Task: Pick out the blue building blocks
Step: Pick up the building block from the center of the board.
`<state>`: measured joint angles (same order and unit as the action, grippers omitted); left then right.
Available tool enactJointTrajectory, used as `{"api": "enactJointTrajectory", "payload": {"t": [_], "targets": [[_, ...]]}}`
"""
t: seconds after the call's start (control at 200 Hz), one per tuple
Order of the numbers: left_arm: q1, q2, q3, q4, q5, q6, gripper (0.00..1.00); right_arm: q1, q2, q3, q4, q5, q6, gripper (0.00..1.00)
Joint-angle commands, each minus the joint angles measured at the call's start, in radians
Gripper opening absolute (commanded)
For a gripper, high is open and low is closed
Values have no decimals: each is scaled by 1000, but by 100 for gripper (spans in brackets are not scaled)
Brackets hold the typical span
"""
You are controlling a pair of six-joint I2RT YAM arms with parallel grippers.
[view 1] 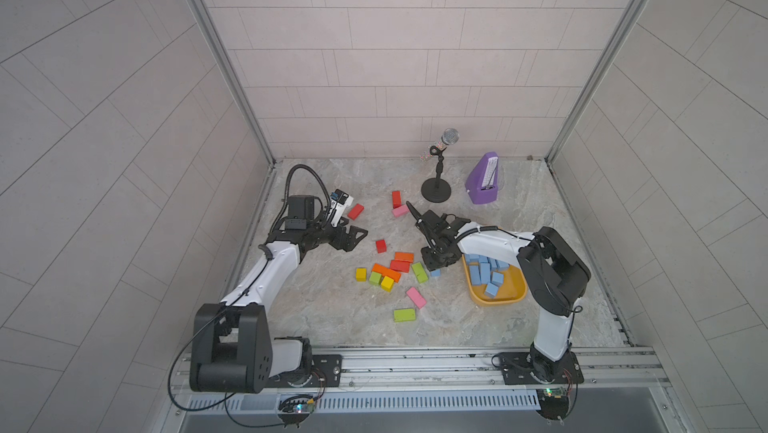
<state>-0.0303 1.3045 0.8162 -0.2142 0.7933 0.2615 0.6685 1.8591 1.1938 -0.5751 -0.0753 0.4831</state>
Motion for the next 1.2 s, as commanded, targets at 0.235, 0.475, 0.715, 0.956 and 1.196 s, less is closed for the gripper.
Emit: {"api": "enactJointTrajectory", "payload": {"t": [0.235,0.475,0.715,0.956,1.196], "targets": [[4,-2,-7,6,25,7,90,-21,29,-24,6,-71,3,38],[-3,21,-25,35,99,11,89,-21,-96,-25,-2,-69,-5,25],[-55,21,-39,36,129,44,89,-73,-338,-42,-86,-27,-39,22],[-114,36,-41,37,118,69,88,-326,-566,-175,-201,15,-109,22],[-131,23,-48,32,104,85,88,-517,-573,-238,-275,-23,-213,23]]}}
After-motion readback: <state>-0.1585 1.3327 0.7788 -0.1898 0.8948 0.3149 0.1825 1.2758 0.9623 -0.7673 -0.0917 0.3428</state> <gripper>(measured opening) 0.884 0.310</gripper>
